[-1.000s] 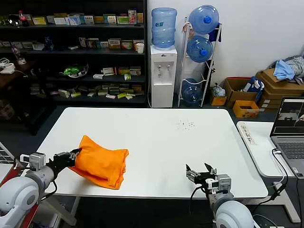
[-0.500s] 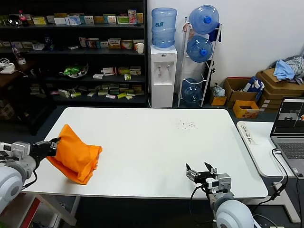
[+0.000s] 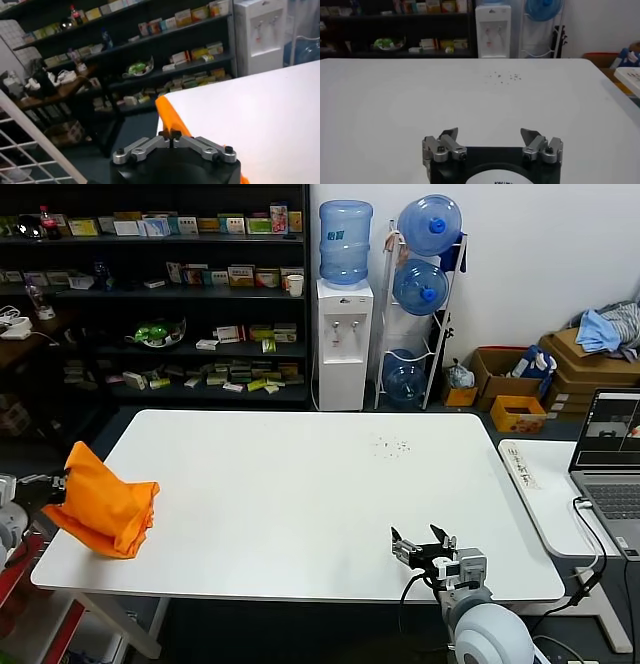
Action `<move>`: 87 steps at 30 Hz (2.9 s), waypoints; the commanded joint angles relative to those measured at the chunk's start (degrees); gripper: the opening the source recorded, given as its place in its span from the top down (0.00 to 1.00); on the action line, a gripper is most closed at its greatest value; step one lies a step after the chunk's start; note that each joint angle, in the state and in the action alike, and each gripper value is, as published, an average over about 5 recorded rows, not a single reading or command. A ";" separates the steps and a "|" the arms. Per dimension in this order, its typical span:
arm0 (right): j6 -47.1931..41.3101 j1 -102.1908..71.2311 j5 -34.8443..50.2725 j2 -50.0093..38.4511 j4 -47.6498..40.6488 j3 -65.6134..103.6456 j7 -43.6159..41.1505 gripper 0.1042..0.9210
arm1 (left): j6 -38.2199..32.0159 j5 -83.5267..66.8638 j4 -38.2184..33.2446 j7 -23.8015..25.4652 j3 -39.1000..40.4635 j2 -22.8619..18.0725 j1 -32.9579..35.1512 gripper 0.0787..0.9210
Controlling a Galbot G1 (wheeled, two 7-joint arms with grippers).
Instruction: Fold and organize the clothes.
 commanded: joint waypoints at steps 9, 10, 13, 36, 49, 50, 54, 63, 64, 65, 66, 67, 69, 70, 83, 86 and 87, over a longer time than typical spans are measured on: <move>-0.78 -0.97 -0.49 0.01 0.26 0.36 1.32 0.12 | 0.20 -30.41 -19.63 -20.11 31.82 -15.11 -13.41 0.97; -0.90 -1.01 -0.49 -0.03 0.23 0.42 1.49 0.12 | -0.41 -31.11 -19.24 -21.31 36.05 -17.74 -15.90 0.97; -1.22 -1.02 -0.41 0.02 0.07 0.75 1.96 0.12 | -2.77 -31.13 -15.11 -22.83 46.25 -24.59 -22.09 0.97; -1.76 -1.98 0.39 0.89 -0.53 3.35 3.04 0.12 | -5.36 -23.95 2.44 -24.50 58.56 -43.36 -33.34 0.97; 2.12 -2.14 -1.62 0.96 -0.29 3.44 -0.59 0.12 | -6.72 -18.27 5.50 -21.75 56.77 -43.00 -32.79 0.97; 3.41 -2.31 -2.27 0.96 -0.25 3.58 -1.58 0.12 | -6.69 -17.65 5.06 -21.03 56.42 -42.58 -32.35 0.97; 9.72 -3.85 -7.61 1.44 -0.07 5.06 -7.43 0.12 | -7.24 -11.86 0.67 -15.74 52.97 -40.16 -29.35 0.96; 29.75 -13.09 -23.30 5.02 -0.28 14.75 -19.18 0.12 | -28.76 15.49 -8.30 6.43 33.90 -34.53 -10.74 0.68; 31.85 -14.60 -23.89 5.65 -0.34 15.80 -20.10 0.12 | -31.94 17.79 -8.22 7.91 31.30 -34.38 -8.26 0.64; 33.76 -16.15 -24.48 6.28 -0.43 16.88 -20.99 0.12 | -34.77 19.12 -8.02 9.33 28.74 -34.45 -6.02 0.61; 35.55 -17.81 -25.05 6.99 -0.56 18.22 -21.88 0.12 | -37.78 20.12 -7.67 10.89 25.66 -34.68 -2.87 0.58; 37.29 -19.45 -25.51 7.71 -0.73 19.55 -22.81 0.12 | -40.60 20.79 -7.26 12.29 22.93 -35.06 0.31 0.54; 41.18 -23.01 -26.15 9.23 -1.33 22.39 -24.80 0.12 | -45.56 21.12 -6.44 15.12 17.82 -36.46 7.20 0.48; 43.21 -24.64 -26.36 9.94 -1.75 23.82 -25.73 0.12 | -47.63 21.15 -6.10 16.48 15.69 -37.35 10.49 0.43; 56.43 -29.13 -27.42 16.10 -7.83 29.91 -32.64 0.12 | -60.47 22.33 -3.72 25.42 6.52 -45.46 18.73 0.12; 56.48 -28.42 -27.19 16.43 -7.81 29.71 -33.04 0.12 | -60.55 22.09 -3.84 25.85 6.29 -45.80 18.34 0.12; 56.42 -28.21 -27.10 16.53 -7.79 29.63 -33.13 0.12 | -60.54 22.03 -3.89 25.97 6.35 -45.85 18.35 0.12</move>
